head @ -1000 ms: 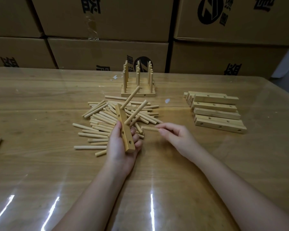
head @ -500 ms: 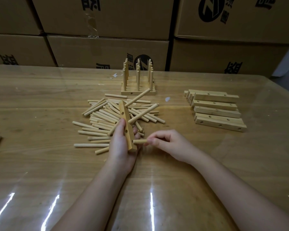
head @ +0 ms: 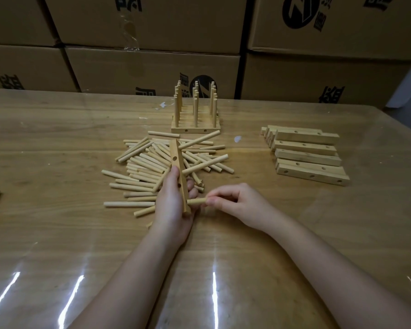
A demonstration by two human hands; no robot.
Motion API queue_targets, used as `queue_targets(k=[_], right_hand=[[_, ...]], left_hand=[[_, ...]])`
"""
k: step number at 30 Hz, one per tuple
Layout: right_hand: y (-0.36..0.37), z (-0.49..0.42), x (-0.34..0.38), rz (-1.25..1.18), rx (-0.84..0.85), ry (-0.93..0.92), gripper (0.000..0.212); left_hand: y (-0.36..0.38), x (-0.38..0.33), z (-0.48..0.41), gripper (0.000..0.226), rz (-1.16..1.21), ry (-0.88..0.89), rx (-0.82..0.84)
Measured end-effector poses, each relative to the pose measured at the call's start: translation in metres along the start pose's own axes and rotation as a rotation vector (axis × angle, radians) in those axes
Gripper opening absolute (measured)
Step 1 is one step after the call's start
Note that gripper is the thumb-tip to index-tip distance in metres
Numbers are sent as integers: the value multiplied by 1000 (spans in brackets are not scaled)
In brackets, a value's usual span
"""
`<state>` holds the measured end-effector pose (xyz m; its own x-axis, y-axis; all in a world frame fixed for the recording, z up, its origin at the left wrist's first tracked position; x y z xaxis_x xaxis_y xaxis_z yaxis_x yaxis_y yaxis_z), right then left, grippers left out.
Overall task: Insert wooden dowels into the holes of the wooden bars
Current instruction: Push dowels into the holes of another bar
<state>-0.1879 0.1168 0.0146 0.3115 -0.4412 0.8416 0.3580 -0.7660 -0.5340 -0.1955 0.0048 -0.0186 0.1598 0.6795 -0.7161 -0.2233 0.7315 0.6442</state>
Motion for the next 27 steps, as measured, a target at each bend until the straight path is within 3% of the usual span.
queue_targets(k=[27], right_hand=[[-8, 3, 25, 442, -17, -27, 25]], left_hand=[[-1, -5, 0, 24, -174, 86, -18]])
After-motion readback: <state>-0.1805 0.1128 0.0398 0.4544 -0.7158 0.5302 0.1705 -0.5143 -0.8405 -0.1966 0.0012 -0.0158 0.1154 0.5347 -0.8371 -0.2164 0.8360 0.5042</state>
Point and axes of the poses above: each hand's wrist, its own z-axis away from the middle knuckle, its own y-axis out of the palm, x = y × z, the point moved 9 cm from there along -z, towards the middle knuckle, and after that the axes turned 1 degree about y, right-handed, at the moved point
